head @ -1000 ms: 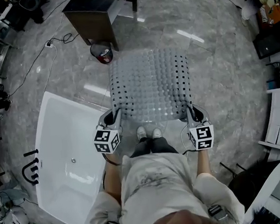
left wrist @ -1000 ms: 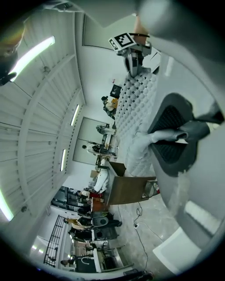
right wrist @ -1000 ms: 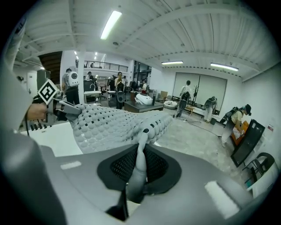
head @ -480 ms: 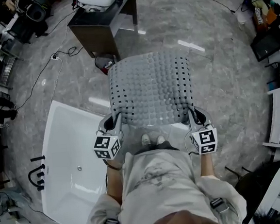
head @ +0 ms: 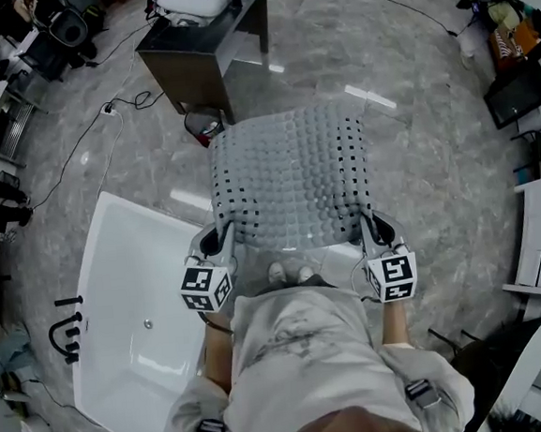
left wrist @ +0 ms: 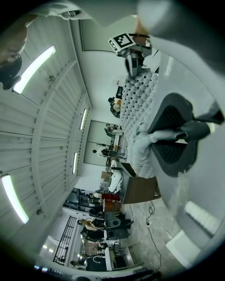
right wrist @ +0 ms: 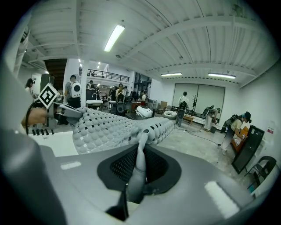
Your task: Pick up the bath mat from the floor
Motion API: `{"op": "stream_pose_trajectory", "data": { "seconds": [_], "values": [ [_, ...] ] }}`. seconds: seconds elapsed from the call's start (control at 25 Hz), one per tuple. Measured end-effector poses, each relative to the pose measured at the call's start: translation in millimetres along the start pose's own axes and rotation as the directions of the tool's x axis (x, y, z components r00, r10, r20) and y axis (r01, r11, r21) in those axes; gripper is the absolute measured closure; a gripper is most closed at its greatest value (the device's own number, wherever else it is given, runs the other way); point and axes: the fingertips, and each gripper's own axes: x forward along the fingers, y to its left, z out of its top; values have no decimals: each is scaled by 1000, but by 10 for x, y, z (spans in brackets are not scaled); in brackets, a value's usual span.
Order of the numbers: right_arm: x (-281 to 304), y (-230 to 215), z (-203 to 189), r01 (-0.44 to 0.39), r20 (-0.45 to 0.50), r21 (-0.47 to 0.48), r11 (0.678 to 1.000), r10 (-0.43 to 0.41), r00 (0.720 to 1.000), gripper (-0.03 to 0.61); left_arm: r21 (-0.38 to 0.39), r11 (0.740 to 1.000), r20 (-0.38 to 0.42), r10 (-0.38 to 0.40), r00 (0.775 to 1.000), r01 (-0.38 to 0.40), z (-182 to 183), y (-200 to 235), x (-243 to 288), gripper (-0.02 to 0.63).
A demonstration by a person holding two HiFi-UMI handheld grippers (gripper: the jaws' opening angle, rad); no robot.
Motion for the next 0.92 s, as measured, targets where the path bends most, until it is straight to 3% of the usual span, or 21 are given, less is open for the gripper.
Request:
{"op": "stream_pose_trajectory", "data": {
  "seconds": [0.92],
  "values": [
    [133, -18, 204, -18, 28, -2, 1000, 18, 999, 549, -8, 1000, 11, -8, 1000, 9, 85, 50, 84, 575]
  ]
}}
